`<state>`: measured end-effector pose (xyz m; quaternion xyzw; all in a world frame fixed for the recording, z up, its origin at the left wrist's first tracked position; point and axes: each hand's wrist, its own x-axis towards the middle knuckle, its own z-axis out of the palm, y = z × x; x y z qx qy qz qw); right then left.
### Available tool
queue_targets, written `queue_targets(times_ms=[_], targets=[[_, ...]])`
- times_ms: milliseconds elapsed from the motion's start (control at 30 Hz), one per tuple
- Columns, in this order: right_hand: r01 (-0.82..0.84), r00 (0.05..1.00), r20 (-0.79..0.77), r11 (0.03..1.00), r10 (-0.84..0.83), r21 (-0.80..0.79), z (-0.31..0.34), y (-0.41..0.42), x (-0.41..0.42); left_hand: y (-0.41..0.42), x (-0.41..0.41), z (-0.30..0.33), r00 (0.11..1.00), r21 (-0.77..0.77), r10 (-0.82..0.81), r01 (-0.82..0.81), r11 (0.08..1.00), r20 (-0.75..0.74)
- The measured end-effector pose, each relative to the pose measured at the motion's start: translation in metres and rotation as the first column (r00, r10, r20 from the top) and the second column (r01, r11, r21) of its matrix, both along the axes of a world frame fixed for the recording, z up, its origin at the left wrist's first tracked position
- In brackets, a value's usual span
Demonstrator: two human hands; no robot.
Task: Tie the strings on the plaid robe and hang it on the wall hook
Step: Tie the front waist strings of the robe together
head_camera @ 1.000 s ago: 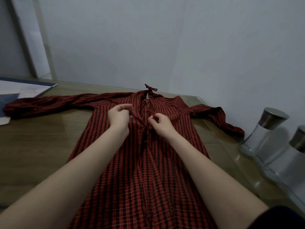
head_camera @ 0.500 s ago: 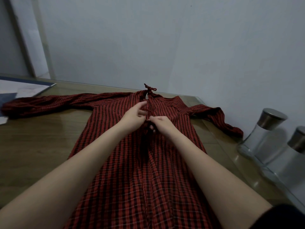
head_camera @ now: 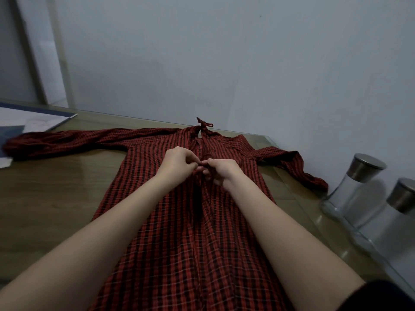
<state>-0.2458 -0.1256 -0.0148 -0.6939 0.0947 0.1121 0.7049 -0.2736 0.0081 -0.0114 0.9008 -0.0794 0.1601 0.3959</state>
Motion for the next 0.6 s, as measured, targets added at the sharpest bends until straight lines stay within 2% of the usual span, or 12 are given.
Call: queue_targets(times_ms=[100,167,300,467,600], targets=[[0.019,0.987,-0.159,0.997,-0.006,0.08,0.006,0.003,0.004,0.001,-0.002,0.0,0.999,0.012,-0.004,0.005,1.0,-0.037],[0.044,0.971,-0.241,0.981,0.003,0.191,0.01,0.004,0.003,0.003,-0.003,0.0,0.998,-0.009,-0.008,0.007,1.0,-0.067],[0.163,0.94,-0.341,0.888,-0.007,0.43,0.013,0.001,0.001,0.008,-0.006,-0.009,0.991,-0.053,-0.037,0.03,0.998,-0.13],[0.095,0.96,-0.28,0.935,0.004,0.341,0.008,0.002,-0.002,0.007,-0.01,-0.019,0.988,-0.106,-0.046,0.03,0.994,-0.148],[-0.047,0.981,-0.178,0.981,0.082,0.19,0.007,-0.002,-0.004,0.009,-0.01,-0.024,0.986,-0.107,-0.034,0.017,0.994,-0.161]])
